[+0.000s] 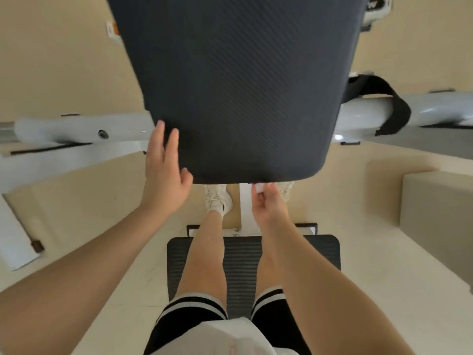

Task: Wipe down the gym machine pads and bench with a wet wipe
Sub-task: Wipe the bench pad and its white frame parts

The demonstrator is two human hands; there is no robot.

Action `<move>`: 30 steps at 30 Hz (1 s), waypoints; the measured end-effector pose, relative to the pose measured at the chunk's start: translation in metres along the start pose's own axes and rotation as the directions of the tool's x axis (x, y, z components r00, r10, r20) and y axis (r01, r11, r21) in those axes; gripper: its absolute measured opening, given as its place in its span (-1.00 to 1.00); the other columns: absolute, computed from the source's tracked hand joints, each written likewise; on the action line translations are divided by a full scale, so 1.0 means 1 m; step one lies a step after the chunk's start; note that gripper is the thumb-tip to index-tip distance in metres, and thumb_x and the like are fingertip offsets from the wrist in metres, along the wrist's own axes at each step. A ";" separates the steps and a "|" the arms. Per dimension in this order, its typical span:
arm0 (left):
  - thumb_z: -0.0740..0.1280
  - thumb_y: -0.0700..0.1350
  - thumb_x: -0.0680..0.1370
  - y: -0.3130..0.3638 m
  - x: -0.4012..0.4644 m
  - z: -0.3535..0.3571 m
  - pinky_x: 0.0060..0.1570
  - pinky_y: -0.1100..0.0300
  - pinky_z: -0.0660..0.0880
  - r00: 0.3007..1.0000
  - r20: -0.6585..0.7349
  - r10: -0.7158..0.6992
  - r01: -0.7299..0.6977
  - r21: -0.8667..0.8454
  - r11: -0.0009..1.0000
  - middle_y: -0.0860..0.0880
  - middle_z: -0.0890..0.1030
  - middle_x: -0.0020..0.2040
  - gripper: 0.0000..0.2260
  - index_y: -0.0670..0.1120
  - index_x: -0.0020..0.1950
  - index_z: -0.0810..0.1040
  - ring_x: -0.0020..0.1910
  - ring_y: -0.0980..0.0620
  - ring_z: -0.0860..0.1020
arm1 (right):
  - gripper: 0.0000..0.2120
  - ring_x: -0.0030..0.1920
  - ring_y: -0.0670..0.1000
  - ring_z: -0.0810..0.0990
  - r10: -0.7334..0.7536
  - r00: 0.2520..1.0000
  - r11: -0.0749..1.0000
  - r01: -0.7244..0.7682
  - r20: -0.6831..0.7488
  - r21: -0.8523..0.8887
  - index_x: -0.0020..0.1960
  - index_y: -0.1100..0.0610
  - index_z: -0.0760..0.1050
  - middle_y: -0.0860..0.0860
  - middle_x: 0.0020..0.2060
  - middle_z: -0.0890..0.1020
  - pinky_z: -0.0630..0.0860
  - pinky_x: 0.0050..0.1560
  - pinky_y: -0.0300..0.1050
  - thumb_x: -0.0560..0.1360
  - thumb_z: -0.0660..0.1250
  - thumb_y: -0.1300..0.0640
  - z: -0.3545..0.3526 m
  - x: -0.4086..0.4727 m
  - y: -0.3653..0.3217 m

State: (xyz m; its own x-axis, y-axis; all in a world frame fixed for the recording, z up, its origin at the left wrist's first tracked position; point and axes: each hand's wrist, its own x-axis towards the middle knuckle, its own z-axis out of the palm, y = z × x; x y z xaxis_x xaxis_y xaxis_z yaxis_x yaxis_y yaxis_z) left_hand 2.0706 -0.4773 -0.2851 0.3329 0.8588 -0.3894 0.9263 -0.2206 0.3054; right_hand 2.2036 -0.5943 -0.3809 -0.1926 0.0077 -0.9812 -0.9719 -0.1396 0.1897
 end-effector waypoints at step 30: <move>0.09 -0.26 0.59 -0.076 -0.024 0.008 0.31 0.15 0.26 0.772 0.555 -0.311 0.615 -0.777 0.139 0.03 0.41 0.36 -0.61 -0.04 0.41 0.33 0.35 0.05 0.35 | -0.92 -0.05 0.04 0.50 0.409 0.722 -0.696 -0.149 0.558 0.702 -0.06 0.14 0.45 0.04 -0.14 0.57 0.28 -0.09 -0.14 0.55 0.18 0.21 0.213 -0.110 0.085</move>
State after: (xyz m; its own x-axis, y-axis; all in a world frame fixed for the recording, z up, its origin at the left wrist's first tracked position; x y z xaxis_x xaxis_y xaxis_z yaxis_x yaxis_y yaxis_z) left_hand 1.9935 -0.4843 -0.3058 0.0667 0.4747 -0.8776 0.1961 0.8562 0.4780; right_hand 2.1135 -0.3962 -0.2500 -0.6118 0.5013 -0.6119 0.6104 0.7912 0.0379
